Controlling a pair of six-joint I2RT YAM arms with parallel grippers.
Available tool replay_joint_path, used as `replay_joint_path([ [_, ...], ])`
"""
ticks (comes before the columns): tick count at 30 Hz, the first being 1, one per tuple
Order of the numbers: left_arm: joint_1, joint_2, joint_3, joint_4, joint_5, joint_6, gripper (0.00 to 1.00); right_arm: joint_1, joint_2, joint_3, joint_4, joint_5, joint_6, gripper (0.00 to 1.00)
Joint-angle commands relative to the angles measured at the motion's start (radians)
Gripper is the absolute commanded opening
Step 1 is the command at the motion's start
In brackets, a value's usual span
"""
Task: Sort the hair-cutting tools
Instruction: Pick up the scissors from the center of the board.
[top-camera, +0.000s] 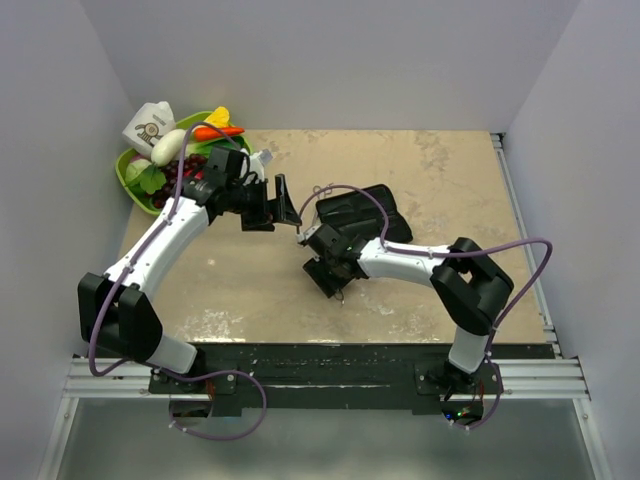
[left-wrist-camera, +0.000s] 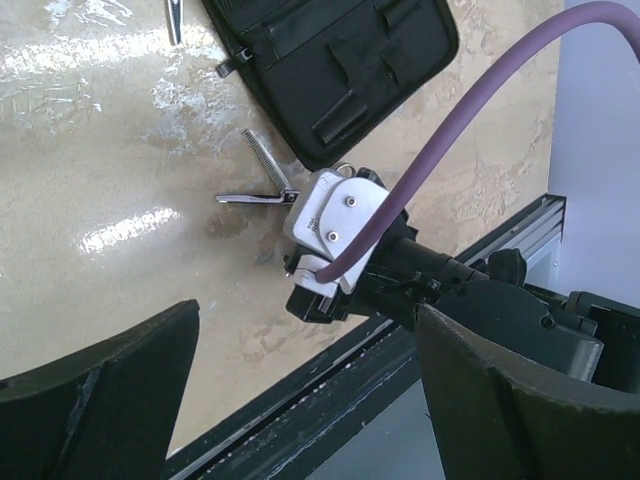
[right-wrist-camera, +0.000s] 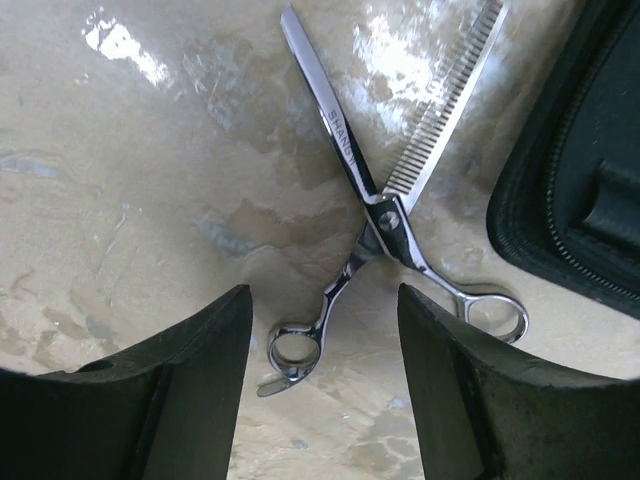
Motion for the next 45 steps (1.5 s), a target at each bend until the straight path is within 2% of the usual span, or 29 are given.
replay_joint_path([
  [1,-0.003,-0.034,-0.001,-0.007,0.029,0.014,0.92,-0.004,0.007,0.047,0.048,0.043,-0.031,0.61],
  [11,-0.003,-0.025,0.003,-0.008,0.037,0.022,0.92,-0.007,0.021,0.128,0.002,0.035,-0.058,0.60],
  [26,-0.001,-0.013,0.010,-0.012,0.029,0.029,0.92,-0.104,0.089,0.100,0.063,-0.037,-0.057,0.57],
  [36,-0.001,-0.007,0.012,-0.006,0.030,0.029,0.92,-0.099,0.076,0.033,0.060,-0.118,-0.046,0.45],
  [45,-0.001,0.009,0.007,0.006,0.027,0.031,0.92,-0.086,0.029,-0.033,0.054,-0.103,0.003,0.23],
])
